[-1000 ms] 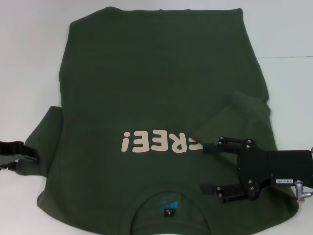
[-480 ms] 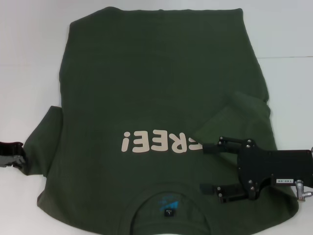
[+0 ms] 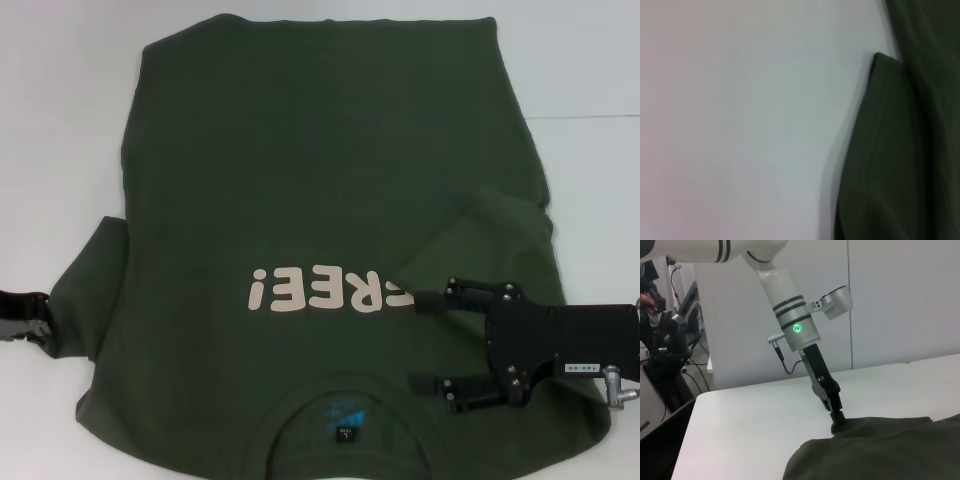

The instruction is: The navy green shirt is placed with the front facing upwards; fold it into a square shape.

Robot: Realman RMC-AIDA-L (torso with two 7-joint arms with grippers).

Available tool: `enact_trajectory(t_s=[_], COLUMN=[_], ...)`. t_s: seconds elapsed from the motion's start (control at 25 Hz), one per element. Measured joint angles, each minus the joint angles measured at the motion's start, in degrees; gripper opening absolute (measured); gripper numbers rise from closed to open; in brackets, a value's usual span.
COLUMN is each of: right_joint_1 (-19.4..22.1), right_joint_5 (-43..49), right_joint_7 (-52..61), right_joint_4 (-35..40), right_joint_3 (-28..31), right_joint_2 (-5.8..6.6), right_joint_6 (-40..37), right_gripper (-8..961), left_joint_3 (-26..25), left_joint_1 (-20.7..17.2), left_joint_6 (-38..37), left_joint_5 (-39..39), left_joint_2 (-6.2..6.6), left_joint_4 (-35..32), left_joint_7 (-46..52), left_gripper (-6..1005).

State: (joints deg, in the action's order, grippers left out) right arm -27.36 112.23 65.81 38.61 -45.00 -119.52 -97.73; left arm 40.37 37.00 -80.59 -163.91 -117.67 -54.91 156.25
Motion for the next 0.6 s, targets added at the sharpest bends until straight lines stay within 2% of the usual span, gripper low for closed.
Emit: enact_trajectory(t_s=[0.32,0.44,0.6], right_joint_1=[0.06,0.01,0.01], right_joint_5=[0.00,0.00,0.00], right_joint_7=[0.03,0.10,0.11], right_joint_4=[-0.11,-0.12,-0.12], right_joint_3=[0.23,0.24,0.24], right_joint_2=[-0.01,-0.01,-0.01], right_joint_6=[-0.01,0.03,0.02], right_gripper=[945,945,945], left_joint_3=[2.94,3.72,3.78], left_joint_1=[-0.83,-1.13,-1.57], left_joint_6=[0.06,0.14,0.17], left_joint_5=[0.00,0.01,0.00], left_joint_2=[-0.19,-0.26,-0.28], left_joint_4=[-1.56,-2.16,-2.77], left_joint_7=[-1.71,-1.71,-1.73], left_gripper=[94,33,33])
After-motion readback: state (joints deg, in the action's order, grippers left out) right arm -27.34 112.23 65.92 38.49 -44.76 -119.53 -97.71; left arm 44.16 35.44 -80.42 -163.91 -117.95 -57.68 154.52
